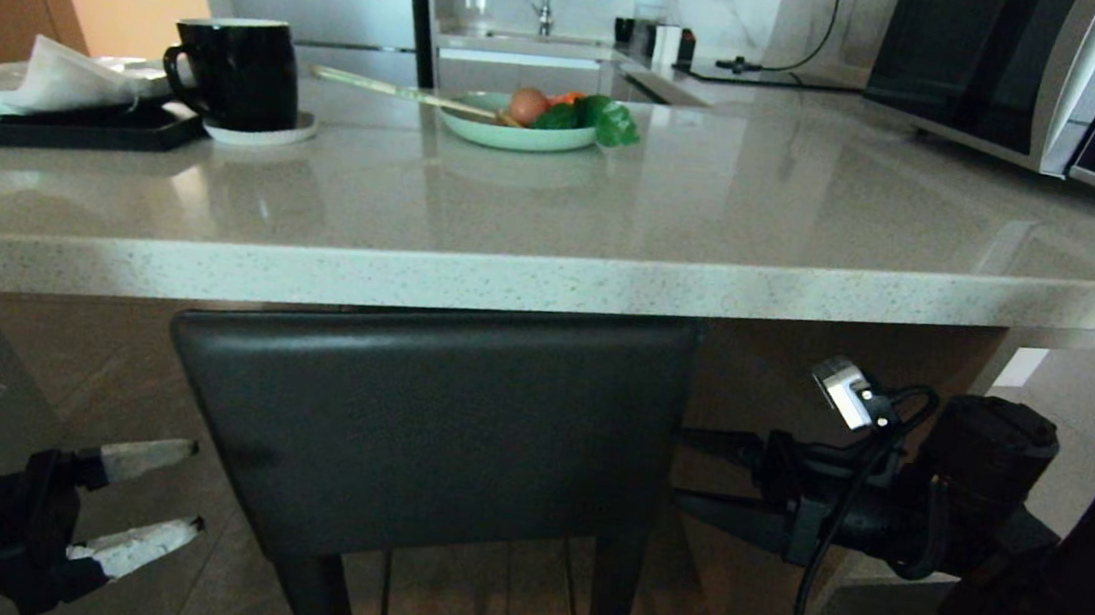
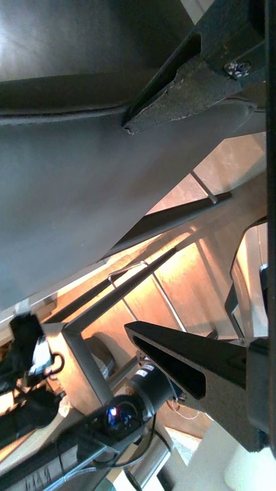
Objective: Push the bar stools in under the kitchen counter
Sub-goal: Pull the gray chair out from under the dining table
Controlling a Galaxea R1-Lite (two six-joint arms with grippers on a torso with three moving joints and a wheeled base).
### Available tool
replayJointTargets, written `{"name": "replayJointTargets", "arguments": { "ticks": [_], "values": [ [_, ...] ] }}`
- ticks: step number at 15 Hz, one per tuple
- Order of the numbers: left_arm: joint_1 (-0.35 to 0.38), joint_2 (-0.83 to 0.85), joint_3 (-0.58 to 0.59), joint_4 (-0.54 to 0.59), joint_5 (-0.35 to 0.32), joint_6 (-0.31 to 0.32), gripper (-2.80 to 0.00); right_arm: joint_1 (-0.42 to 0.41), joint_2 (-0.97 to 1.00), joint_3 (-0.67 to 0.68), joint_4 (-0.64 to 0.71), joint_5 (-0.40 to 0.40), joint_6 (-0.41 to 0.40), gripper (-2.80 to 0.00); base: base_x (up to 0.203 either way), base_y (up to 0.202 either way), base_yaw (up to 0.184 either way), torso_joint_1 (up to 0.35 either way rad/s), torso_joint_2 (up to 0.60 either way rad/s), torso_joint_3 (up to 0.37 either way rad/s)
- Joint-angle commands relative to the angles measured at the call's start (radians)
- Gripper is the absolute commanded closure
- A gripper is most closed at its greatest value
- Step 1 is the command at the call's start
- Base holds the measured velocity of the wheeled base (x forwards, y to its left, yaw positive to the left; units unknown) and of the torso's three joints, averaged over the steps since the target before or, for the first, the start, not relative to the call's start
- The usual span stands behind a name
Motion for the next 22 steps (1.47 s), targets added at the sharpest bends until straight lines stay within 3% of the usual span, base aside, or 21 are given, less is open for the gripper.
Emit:
{"name": "replayJointTargets", "arguments": {
  "ticks": [1,7,15,22],
  "values": [
    [0.004,0.022,0.006,-0.013,-0.004,-0.008,-2.8,-0.032,-0.042,0.036,-0.003,0.03,-0.007,-2.8,0.0,0.0,0.0,0.0,0.0,0.0],
    [0.005,-0.07,-0.041,-0.013,0.011,-0.064,-2.8,-0.071,-0.045,0.086,-0.003,0.043,-0.094,-2.8,0.0,0.0,0.0,0.0,0.0,0.0],
    [0.04,-0.027,-0.112,-0.013,0.033,-0.073,-2.8,-0.085,0.078,-0.076,-0.003,-0.008,-0.097,-2.8,0.0,0.0,0.0,0.0,0.0,0.0],
    [-0.015,0.026,-0.165,-0.013,0.039,-0.073,-2.8,-0.082,0.155,-0.247,-0.003,-0.006,-0.073,-2.8,0.0,0.0,0.0,0.0,0.0,0.0]
  ]
}}
